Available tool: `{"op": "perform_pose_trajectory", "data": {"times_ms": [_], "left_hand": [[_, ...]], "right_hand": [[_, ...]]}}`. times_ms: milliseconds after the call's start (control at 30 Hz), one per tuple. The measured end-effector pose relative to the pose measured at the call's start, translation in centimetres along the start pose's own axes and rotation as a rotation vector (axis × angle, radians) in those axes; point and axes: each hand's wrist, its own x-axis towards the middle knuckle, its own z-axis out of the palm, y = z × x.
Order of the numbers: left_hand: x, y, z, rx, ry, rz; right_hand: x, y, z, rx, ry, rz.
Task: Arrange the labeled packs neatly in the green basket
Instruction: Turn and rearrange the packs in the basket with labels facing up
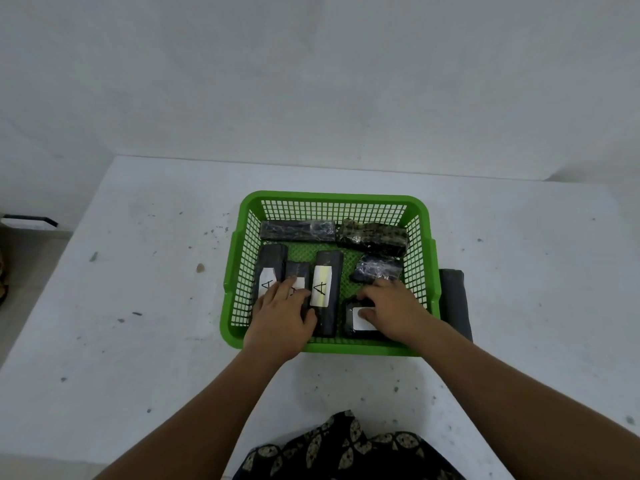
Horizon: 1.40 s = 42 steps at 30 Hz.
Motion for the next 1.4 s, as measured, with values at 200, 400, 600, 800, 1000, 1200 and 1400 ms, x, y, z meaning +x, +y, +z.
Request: {"op": "perform_pose_trajectory", "data": {"times_ms": [200, 400, 600, 800, 1000, 1200, 1400], "left_hand": [[0.4, 0.1, 0.1, 0.020, -0.090, 0.000], [1.3, -0.1, -0.5, 0.014, -0.056, 0.025], [4.2, -1.5, -2.4, 0.002, 0.000, 0.008], [8.5, -1.7, -3.9, 0.010, 0.026, 0.093], [12.5, -1.5, -4.0, 0.208, 0.018, 0.195], [13.9, -1.6, -3.7, 0.241, 0.124, 0.212], [13.7, -2.4, -3.9, 0.200, 0.177, 0.261]], "right_hand": [[-0.1, -0.3, 0.8, 0.047, 0.042, 0.034], [0.7, -0.2, -1.1, 0.103, 0.040, 0.008], [3.6, 0.0, -4.6, 0.152, 0.353, 0.060], [6.6, 0.2, -5.5, 0.006, 0.270, 0.076], [7.5, 0.4, -4.1, -0.039, 0.243, 0.128], [7.7, 0.8, -3.4, -0.018, 0.322, 0.128], [7.6, 1.4, -3.2, 0.026, 0.325, 0.114]]}}
